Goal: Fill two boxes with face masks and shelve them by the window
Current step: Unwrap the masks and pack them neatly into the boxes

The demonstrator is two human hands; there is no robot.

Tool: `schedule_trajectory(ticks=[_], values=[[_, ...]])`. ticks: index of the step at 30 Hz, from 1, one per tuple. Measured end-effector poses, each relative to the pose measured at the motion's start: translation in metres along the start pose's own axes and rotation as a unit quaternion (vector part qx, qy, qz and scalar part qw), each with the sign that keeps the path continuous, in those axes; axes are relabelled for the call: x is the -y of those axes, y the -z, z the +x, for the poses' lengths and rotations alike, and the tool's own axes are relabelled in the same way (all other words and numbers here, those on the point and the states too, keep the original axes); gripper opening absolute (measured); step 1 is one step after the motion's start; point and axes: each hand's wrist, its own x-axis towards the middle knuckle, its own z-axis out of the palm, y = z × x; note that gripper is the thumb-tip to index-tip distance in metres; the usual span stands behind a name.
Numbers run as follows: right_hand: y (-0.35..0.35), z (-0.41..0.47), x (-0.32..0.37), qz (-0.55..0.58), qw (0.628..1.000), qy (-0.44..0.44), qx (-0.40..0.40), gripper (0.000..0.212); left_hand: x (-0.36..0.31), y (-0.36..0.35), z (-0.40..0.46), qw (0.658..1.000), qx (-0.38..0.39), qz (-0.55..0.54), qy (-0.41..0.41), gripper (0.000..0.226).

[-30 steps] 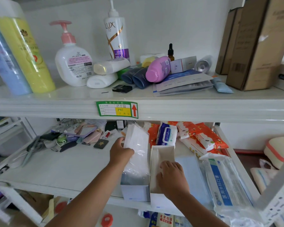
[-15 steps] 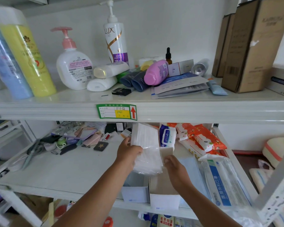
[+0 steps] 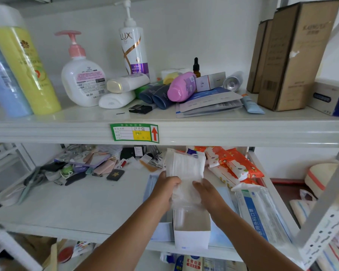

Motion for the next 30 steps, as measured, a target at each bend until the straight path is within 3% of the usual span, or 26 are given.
schedule_trajectory(ticks=[4,12,18,21,25,30], values=[[-0.001,0.002,-0.001,-0.024,0.999,-0.024,-0.009,0.032,0.004,-0.008,-0.001,1.000,0.024,0.012,0.001,0.057],[0.006,-0.003,-0.006,-0.071,0.997,-0.039,0.003,0.028,0.010,-0.008,-0.002,0.995,0.046,0.080,0.030,0.051],[0.005,-0.004,-0.023,-0.250,0.966,0.051,-0.045,0.050,0.019,-0.003,0.002,0.988,0.012,0.149,0.021,0.055],[0.006,-0.006,-0.035,-0.286,0.953,0.076,-0.072,0.050,0.022,-0.004,0.006,0.985,-0.005,0.172,0.001,0.057],[0.006,-0.012,-0.046,-0.280,0.955,0.075,-0.056,0.046,0.018,-0.008,0.004,0.961,-0.018,0.274,-0.014,0.061],[0.007,-0.015,-0.057,-0.350,0.929,0.110,-0.036,0.049,0.020,-0.015,0.000,0.921,-0.018,0.386,-0.046,0.053]])
